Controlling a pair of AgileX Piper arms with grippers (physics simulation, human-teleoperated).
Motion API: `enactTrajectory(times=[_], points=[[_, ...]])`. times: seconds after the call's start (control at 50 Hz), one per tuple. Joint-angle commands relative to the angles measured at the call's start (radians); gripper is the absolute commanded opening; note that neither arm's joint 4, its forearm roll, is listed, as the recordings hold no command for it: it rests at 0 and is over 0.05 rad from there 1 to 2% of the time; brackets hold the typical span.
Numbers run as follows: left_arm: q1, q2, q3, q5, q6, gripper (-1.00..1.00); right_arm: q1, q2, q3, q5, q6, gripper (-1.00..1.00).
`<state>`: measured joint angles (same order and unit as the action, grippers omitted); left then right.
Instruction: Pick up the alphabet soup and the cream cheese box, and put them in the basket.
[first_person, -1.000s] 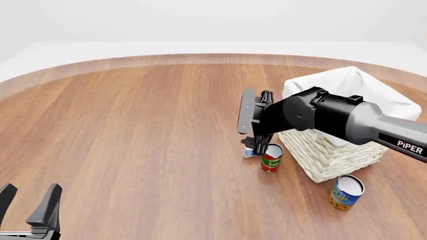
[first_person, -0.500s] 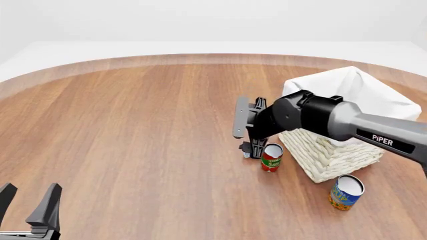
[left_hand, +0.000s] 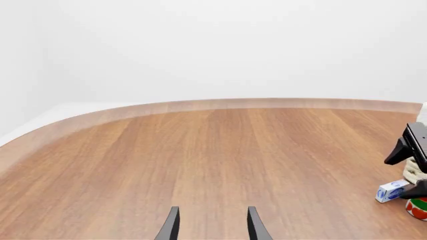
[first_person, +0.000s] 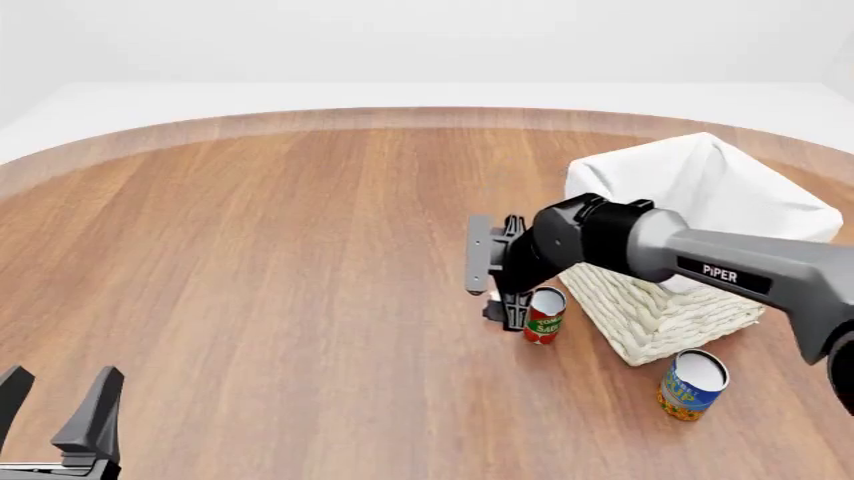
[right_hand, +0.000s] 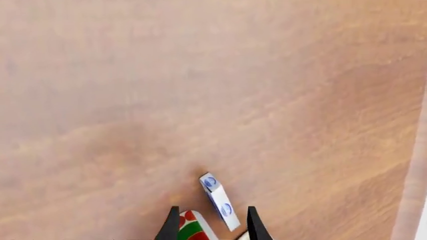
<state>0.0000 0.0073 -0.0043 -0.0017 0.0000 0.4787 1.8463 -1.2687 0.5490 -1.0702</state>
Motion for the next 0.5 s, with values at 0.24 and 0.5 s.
enactTrajectory(times=[0.24,0.5], points=[[0.0,0.0,0.0,0.0,0.0,1.0,-0.047,0.062,-0.013,0.003,-0.109,1.0],[0.0,0.0,0.0,0.0,0.0,1.0,-0.038,0.089,-0.054,0.018,-0.103,1.0]])
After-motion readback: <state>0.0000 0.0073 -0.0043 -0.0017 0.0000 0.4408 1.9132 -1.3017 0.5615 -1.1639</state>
